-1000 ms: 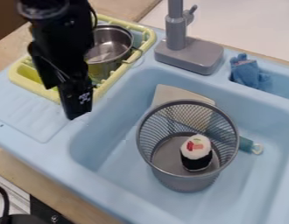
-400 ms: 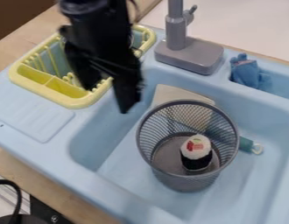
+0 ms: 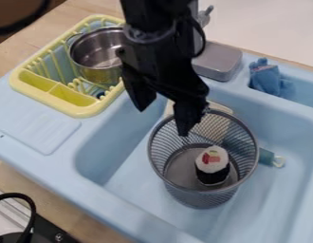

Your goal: Transfer the passoir into its yellow container in the upper right

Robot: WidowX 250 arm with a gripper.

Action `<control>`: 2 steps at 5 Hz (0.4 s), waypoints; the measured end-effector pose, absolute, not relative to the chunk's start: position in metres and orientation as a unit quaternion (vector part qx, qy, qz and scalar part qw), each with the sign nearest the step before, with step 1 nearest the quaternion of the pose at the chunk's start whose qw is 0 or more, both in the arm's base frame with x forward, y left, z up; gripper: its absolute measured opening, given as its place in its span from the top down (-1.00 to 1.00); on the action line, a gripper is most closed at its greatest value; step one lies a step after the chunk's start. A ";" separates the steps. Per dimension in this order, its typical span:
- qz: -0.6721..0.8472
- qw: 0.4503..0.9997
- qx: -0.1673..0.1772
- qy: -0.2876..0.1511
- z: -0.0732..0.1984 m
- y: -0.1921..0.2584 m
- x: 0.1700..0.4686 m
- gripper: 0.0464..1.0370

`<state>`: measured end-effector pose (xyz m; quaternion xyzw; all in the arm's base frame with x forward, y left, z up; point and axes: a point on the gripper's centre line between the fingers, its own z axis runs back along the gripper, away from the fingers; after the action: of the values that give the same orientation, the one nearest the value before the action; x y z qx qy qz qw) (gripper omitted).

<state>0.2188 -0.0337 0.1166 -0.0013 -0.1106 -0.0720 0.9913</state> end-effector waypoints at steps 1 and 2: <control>-0.067 0.993 0.024 -0.090 0.108 -0.035 0.217 -0.92; -0.067 0.994 0.030 -0.084 0.101 -0.031 0.214 -0.92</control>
<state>0.2144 -0.0310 0.1009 0.0302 -0.0840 -0.0666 0.9938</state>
